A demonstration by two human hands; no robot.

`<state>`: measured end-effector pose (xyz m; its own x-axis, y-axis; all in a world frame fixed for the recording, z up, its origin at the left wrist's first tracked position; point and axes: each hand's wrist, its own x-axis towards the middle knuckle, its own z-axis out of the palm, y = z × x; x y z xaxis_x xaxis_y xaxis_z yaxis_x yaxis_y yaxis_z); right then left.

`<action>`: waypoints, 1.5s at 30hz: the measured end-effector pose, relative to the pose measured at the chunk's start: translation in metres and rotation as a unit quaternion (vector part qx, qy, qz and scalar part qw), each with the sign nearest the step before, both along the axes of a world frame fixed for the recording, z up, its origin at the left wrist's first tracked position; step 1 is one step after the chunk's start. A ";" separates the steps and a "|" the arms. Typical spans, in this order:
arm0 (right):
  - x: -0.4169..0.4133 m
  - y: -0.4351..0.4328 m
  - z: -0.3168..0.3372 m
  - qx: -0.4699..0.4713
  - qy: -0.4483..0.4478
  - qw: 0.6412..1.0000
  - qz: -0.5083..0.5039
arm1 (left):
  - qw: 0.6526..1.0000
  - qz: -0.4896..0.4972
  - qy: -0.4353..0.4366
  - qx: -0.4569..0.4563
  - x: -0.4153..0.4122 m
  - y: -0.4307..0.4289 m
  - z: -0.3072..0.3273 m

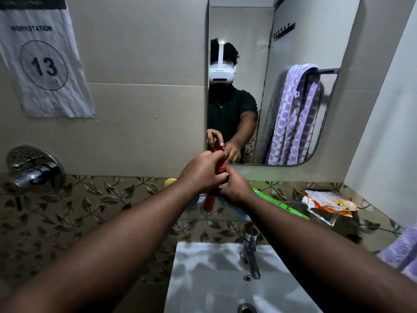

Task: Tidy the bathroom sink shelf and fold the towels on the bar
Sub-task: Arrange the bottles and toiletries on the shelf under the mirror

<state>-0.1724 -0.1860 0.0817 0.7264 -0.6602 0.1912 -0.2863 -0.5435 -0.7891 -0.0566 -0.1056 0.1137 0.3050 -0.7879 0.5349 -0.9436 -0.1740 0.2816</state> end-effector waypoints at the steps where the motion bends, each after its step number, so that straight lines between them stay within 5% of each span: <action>1: 0.002 0.001 0.000 -0.006 0.001 1.000 -0.003 | 1.000 0.004 0.002 -0.004 0.000 -0.001 0.000; 9: 0.015 -0.001 -0.001 -0.019 0.021 0.999 -0.036 | 0.996 0.034 0.070 0.033 0.021 -0.001 0.013; 18: 0.021 -0.014 0.000 -0.064 0.042 0.996 -0.035 | 0.998 -0.005 0.040 0.058 0.032 0.000 0.019; 45: 0.020 -0.059 0.012 0.012 0.099 0.992 0.080 | 0.994 -0.007 0.036 0.103 0.034 -0.001 0.032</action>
